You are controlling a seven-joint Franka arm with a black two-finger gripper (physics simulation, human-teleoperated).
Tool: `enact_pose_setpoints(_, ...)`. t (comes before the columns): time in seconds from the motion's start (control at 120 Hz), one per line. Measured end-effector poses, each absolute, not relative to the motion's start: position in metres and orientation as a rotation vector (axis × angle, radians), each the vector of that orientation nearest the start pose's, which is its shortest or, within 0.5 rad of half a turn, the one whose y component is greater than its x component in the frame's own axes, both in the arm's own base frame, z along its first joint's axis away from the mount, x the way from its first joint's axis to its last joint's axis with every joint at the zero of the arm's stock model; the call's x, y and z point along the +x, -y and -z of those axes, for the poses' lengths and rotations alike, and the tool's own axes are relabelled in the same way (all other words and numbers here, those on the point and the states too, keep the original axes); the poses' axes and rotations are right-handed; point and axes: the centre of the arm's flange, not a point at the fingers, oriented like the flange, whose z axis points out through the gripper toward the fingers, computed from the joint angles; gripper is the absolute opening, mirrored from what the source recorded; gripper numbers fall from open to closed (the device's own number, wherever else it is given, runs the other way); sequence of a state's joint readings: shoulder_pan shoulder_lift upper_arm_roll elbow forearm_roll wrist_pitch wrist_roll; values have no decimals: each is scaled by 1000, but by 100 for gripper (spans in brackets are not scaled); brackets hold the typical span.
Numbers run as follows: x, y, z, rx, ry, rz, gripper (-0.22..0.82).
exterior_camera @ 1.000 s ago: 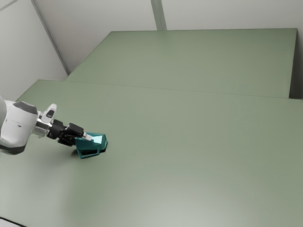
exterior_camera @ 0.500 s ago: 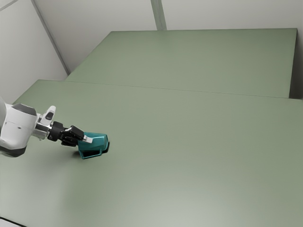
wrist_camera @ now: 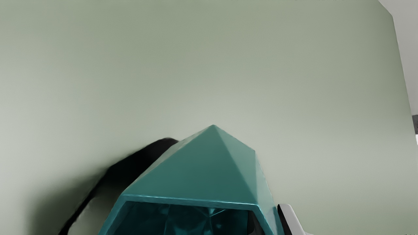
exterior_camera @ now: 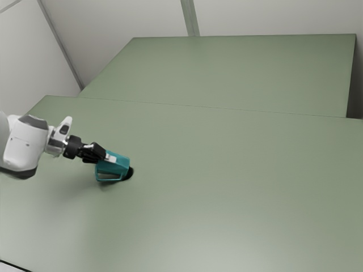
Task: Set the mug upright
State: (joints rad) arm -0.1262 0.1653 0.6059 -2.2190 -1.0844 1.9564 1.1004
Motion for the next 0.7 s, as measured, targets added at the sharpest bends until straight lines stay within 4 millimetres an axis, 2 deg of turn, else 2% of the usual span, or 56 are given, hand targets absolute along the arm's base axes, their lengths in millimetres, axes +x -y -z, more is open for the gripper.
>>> enact_pose_setpoints(0.183, 510, -161, -326, 2297, 58, -443, -17)
enact_pose_setpoints(0.375, 546, -112, -356, 2329, 236, -439, -17)
enact_pose_setpoints(0.442, 560, -88, -374, 2382, 353, -417, -17)
enact_pose_setpoints(0.558, 568, -50, -395, 2532, 585, -331, -17)
enact_pose_setpoints(0.633, 573, -35, -406, 2645, 725, -277, -18)
enact_pose_setpoints(0.7, 575, -31, -410, 2736, 807, -232, -18)
